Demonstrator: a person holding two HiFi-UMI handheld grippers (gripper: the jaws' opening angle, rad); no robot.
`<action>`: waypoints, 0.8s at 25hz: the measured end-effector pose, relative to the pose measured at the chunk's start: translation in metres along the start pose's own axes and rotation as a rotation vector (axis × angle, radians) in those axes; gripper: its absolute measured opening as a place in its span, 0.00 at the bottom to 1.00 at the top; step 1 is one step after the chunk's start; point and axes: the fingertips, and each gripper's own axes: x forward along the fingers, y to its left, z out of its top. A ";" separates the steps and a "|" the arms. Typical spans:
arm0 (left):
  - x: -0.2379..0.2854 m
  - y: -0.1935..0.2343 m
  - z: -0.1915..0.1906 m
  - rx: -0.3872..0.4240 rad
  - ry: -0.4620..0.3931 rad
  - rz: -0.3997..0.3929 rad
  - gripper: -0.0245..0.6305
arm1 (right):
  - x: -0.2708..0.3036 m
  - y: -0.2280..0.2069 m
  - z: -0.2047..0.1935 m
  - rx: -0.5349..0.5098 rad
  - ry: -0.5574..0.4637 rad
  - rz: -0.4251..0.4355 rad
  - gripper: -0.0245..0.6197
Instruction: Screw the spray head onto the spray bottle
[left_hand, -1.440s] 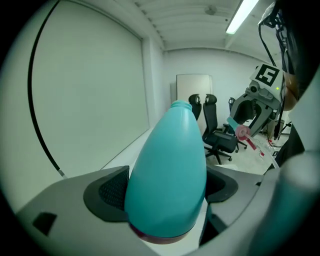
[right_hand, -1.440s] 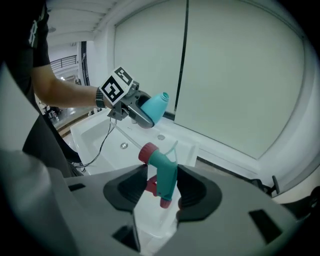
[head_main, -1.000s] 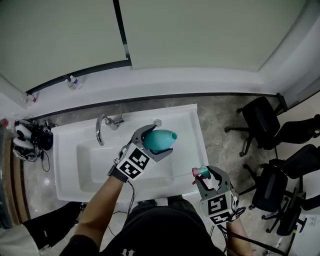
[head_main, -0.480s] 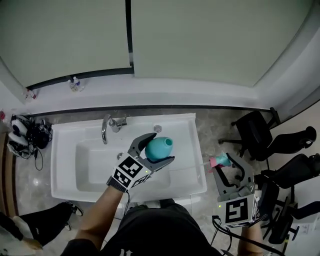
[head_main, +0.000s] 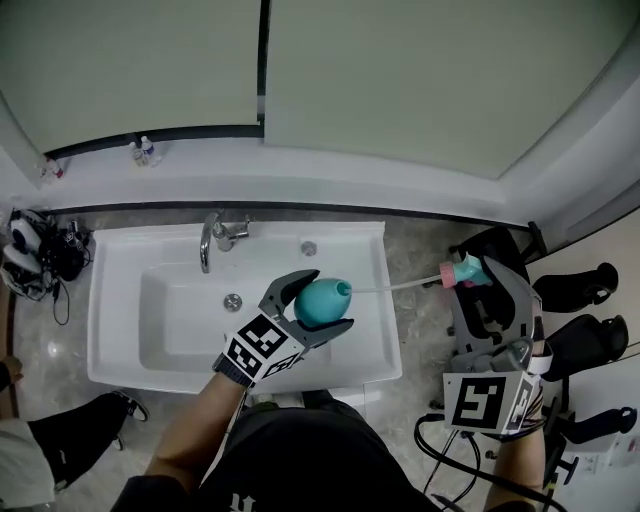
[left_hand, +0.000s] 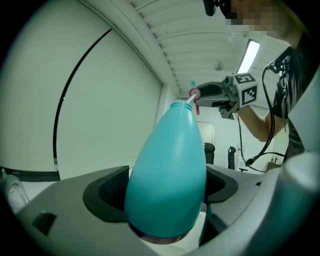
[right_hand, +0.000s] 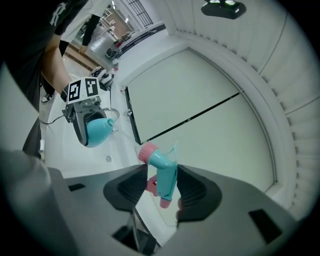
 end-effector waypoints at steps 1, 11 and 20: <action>-0.001 -0.001 0.001 -0.003 -0.003 0.000 0.68 | 0.000 -0.001 0.004 -0.018 -0.003 -0.003 0.33; -0.003 0.001 -0.003 -0.006 0.006 0.029 0.68 | 0.009 0.010 0.029 -0.196 -0.013 -0.012 0.33; 0.011 -0.017 -0.006 -0.083 0.026 -0.006 0.68 | 0.026 0.051 0.057 -0.482 -0.052 0.050 0.33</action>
